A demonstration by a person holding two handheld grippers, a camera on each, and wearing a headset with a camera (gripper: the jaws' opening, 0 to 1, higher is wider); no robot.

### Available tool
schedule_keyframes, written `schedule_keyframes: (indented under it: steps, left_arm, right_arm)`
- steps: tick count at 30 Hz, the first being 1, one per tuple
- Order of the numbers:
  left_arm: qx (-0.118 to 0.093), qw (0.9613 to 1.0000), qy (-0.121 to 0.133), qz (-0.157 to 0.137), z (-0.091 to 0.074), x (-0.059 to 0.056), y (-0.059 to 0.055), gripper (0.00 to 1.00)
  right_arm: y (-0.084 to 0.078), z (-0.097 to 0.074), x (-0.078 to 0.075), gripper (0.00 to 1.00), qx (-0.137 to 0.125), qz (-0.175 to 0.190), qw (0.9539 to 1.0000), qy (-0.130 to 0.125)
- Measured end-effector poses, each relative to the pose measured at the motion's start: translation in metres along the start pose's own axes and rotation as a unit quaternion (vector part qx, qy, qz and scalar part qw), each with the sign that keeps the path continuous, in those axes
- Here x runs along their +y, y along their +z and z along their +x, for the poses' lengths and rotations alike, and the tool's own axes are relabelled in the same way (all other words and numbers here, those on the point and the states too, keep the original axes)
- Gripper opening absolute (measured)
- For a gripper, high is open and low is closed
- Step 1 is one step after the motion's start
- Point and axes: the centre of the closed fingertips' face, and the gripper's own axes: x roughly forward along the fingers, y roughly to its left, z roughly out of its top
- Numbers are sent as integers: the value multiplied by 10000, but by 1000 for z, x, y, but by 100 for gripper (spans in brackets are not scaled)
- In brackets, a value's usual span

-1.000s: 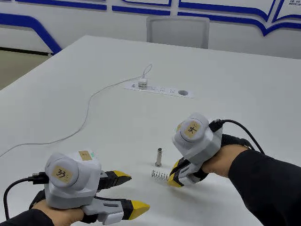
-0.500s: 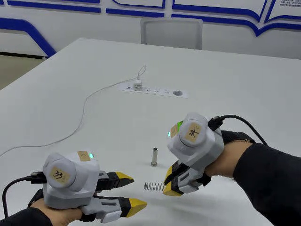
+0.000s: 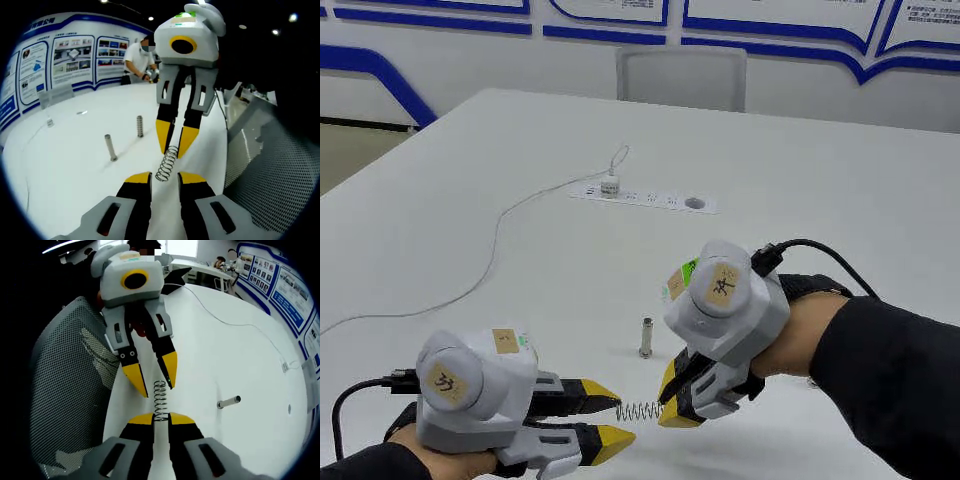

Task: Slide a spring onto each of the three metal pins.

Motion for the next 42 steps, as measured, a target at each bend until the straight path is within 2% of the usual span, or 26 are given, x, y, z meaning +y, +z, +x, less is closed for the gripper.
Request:
schedule_keyframes:
  steps: [6, 10, 13, 16, 26, 38, 42]
  left_arm:
    - [-23, 9999, -71, 86, 1, -2, 0, 14]
    - [-21, 9999, -84, 98, 1, -3, 0, 14]
    - [-31, 9999, -85, 89, 1, -3, 1, 13]
    - [-54, 9999, -90, 63, 1, -3, 1, 12]
    - [-88, 9999, -90, 50, 0, -4, 4, 12]
    - [-90, 9999, -103, 79, 0, -4, 4, 12]
    - [-95, 9999, -90, 69, -1, -4, 4, 12]
  right_arm:
    - [3, -1, 2, 11, 8, -79, 10000, 27]
    - [4, -4, 3, 11, 1, -69, 10000, 42]
    - [9, -11, 3, 11, -145, 112, 9998, 84]
    - [15, -17, 2, 11, -272, 146, 9995, 66]
    - [40, -25, 4, 11, -555, -68, 9984, -64]
    - [55, -23, 7, 11, -637, -262, 9975, -142]
    - [55, -22, 5, 11, -628, -286, 9975, -158]
